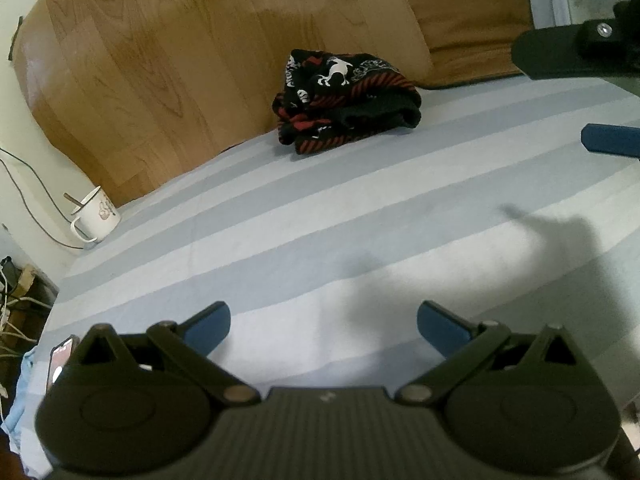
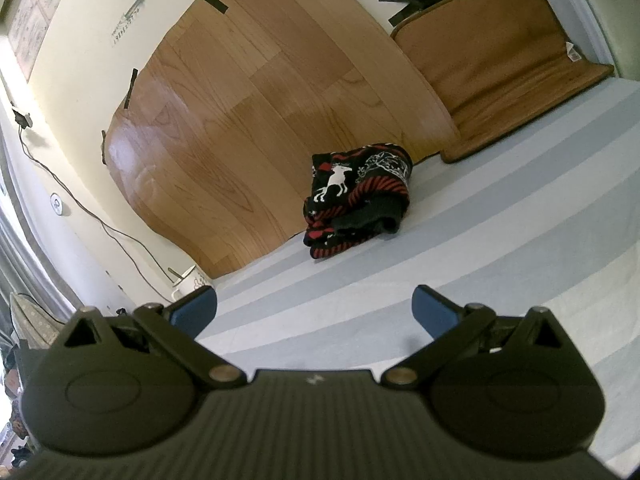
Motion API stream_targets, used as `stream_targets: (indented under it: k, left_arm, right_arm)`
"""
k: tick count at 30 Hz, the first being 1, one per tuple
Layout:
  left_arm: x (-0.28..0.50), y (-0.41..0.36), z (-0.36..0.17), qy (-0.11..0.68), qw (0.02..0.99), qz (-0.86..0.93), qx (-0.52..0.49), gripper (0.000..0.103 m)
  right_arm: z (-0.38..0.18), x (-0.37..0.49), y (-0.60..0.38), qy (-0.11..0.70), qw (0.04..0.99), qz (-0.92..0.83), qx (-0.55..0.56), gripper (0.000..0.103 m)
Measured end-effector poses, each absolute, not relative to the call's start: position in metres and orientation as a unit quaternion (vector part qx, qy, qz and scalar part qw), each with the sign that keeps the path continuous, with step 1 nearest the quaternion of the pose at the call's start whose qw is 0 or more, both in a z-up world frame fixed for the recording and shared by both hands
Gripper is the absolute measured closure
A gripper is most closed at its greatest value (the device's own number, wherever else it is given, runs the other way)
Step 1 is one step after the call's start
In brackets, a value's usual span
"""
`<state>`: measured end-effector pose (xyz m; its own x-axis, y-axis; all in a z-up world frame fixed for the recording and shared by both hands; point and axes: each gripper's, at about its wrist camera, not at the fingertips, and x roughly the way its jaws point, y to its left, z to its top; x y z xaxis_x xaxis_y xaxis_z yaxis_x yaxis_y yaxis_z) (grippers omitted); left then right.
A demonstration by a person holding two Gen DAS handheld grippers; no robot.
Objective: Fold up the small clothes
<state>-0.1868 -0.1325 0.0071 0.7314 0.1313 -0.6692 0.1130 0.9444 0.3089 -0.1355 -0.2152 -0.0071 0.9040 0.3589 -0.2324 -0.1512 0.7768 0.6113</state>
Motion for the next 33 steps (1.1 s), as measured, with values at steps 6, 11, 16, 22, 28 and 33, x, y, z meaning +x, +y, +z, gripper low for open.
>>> stream_targets:
  k: [6, 11, 16, 22, 28, 33]
  left_arm:
    - [-0.186, -0.130, 0.008, 0.363, 0.917, 0.009, 0.168, 0.000]
    - [-0.188, -0.129, 0.009, 0.359, 0.918, 0.014, 0.169, 0.000]
    - [-0.188, -0.127, 0.012, 0.355, 0.920, 0.017, 0.168, 0.000]
    - [-0.189, -0.123, 0.016, 0.350, 0.922, 0.019, 0.164, 0.000]
    - [-0.190, -0.118, 0.019, 0.345, 0.925, 0.024, 0.159, 0.000]
    - [-0.191, -0.113, 0.021, 0.341, 0.927, 0.029, 0.154, 0.000]
  right_arm:
    - [-0.005, -0.137, -0.210, 0.164, 0.936, 0.132, 0.282, 0.000]
    - [-0.006, -0.136, -0.210, 0.164, 0.936, 0.132, 0.281, 0.000]
    - [-0.004, -0.135, -0.209, 0.162, 0.938, 0.131, 0.275, 0.000]
    - [-0.002, -0.135, -0.206, 0.161, 0.940, 0.132, 0.271, 0.000]
    - [0.001, -0.134, -0.204, 0.161, 0.942, 0.130, 0.265, 0.000]
    - [0.003, -0.134, -0.202, 0.163, 0.942, 0.133, 0.261, 0.000]
